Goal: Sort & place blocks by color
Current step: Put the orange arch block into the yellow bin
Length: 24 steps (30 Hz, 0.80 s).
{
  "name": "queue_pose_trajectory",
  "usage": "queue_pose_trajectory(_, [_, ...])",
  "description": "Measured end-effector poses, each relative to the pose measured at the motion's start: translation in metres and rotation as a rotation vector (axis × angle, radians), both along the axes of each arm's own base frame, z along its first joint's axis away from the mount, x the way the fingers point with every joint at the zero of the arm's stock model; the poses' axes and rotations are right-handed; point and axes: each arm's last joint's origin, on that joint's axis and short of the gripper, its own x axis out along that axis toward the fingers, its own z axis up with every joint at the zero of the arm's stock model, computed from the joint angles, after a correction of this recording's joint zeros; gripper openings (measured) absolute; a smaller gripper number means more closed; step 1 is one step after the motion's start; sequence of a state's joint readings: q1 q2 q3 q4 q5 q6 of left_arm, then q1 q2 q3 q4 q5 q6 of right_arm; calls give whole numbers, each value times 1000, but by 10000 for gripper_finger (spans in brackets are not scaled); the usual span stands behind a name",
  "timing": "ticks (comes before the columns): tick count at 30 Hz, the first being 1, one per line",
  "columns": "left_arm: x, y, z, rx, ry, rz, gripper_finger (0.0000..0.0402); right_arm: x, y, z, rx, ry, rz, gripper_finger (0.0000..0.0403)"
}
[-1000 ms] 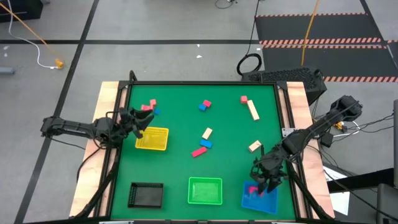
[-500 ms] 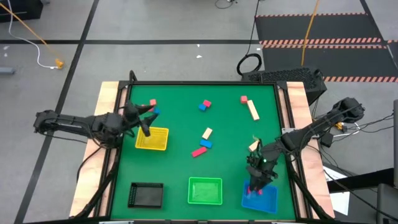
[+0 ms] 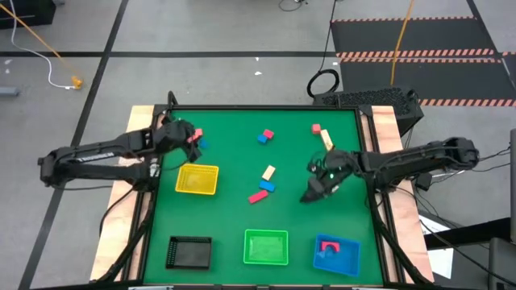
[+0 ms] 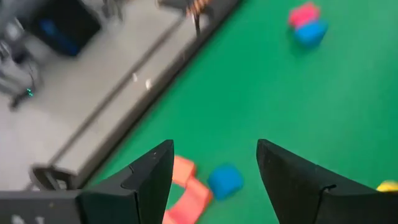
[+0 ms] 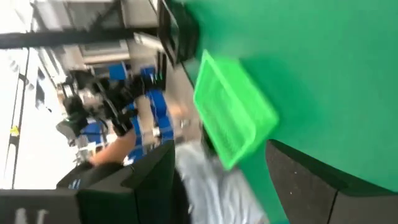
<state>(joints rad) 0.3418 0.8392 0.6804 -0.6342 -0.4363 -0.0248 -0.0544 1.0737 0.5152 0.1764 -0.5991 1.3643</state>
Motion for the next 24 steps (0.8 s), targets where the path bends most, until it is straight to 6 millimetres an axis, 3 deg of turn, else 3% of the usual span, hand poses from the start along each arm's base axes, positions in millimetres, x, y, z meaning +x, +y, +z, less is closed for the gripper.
queue_pose_trajectory(10, [-8, 43, -42, -240, 264, 111, 232, -4, -48, 0, -241, -126, -119, 240])
queue_pose_trajectory(24, [-10, 82, -77, -410, 361, 122, 232, -11, -71, 0, -383, -176, -164, 240])
